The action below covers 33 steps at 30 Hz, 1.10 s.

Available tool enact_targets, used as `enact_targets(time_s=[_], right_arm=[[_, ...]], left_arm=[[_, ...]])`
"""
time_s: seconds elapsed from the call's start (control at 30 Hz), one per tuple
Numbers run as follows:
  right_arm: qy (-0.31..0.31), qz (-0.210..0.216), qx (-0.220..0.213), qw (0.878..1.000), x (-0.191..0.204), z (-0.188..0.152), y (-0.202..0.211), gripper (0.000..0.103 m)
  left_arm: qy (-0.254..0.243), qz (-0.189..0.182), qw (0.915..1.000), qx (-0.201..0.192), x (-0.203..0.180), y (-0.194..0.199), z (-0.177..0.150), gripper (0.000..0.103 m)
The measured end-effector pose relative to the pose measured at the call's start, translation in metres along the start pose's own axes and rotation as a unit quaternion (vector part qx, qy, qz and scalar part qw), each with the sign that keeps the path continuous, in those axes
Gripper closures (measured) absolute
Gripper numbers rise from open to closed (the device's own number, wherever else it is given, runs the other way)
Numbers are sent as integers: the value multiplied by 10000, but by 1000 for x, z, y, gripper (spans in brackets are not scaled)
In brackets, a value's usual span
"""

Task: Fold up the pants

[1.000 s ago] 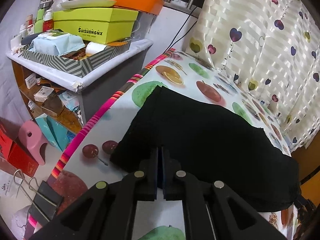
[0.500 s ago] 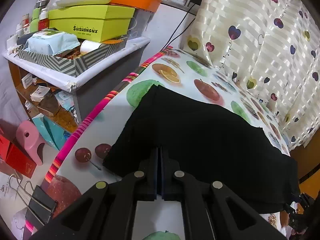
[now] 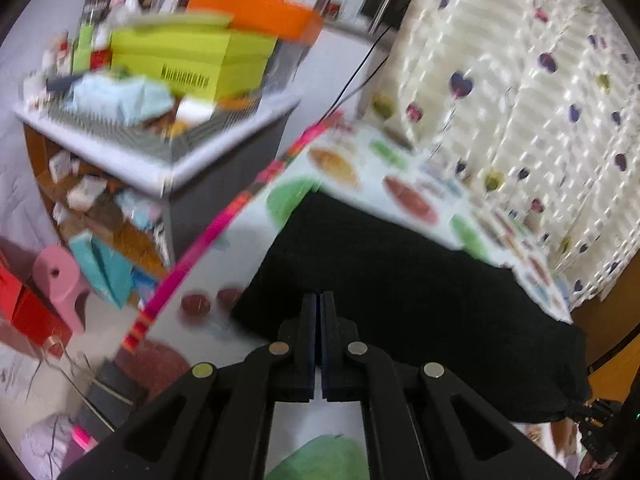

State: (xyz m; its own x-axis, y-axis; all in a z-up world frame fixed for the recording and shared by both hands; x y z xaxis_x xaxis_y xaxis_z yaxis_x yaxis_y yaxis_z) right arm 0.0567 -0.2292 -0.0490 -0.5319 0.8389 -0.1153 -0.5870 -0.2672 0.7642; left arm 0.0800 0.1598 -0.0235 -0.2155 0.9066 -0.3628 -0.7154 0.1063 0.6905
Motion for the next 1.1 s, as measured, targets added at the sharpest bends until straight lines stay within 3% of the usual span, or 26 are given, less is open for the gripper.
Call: enact_targets(time_s=[0.13, 0.23, 0.37, 0.47, 0.57, 0.73, 0.83, 0.87, 0.97, 1.1], right_arm=[[-193, 99, -64, 9997, -4, 1, 1, 95], [-161, 110, -47, 9998, 0, 2, 6, 83], [-565, 308, -577, 9963, -4, 10, 33, 82], [-1039, -114, -734, 9918, -28, 11, 37, 77], [-1357, -457, -453, 9887, -47, 4, 21, 77], [-1757, -583, -236, 9824, -62, -10, 7, 76], [-1867, -646, -44, 9803, -69, -21, 11, 75], [-1936, -770, 57, 9780, -74, -30, 12, 75], [-2254, -822, 14, 9708, -88, -40, 22, 75], [-2192, -944, -252, 9708, -91, -21, 28, 75]], left_arm=[[72, 2, 9999, 119, 5, -7, -11, 100], [135, -24, 9998, 146, 8, -6, -9, 99], [184, 355, 9991, -156, 20, 11, -1, 99], [275, 345, 9984, -367, 24, 24, 10, 99], [40, 101, 9990, -444, 3, 25, 21, 99], [-525, -414, 9978, 25, -46, -12, 19, 94], [-474, 11, 9968, 643, -40, -47, 5, 95], [-461, -60, 9979, 441, -39, -45, 5, 94], [-315, -18, 9982, 514, -31, -41, 3, 94], [-472, 77, 9982, 351, -34, -39, 14, 93]])
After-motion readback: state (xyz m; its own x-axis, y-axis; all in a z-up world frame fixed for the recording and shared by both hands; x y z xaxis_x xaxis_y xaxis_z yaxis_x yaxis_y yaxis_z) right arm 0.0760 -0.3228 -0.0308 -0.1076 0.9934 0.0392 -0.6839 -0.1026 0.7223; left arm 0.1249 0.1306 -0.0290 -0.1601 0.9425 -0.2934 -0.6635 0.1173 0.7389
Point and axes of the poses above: each gripper's, at about its wrist camera, not at the fingertips, and y roughly against the way its jaws point, x to its left, z to its top, the point moved 6 cm from there along -y, roughly the way its jaws point, and after that the axes turned 2 degrees about -z, right-handed, at the moved point
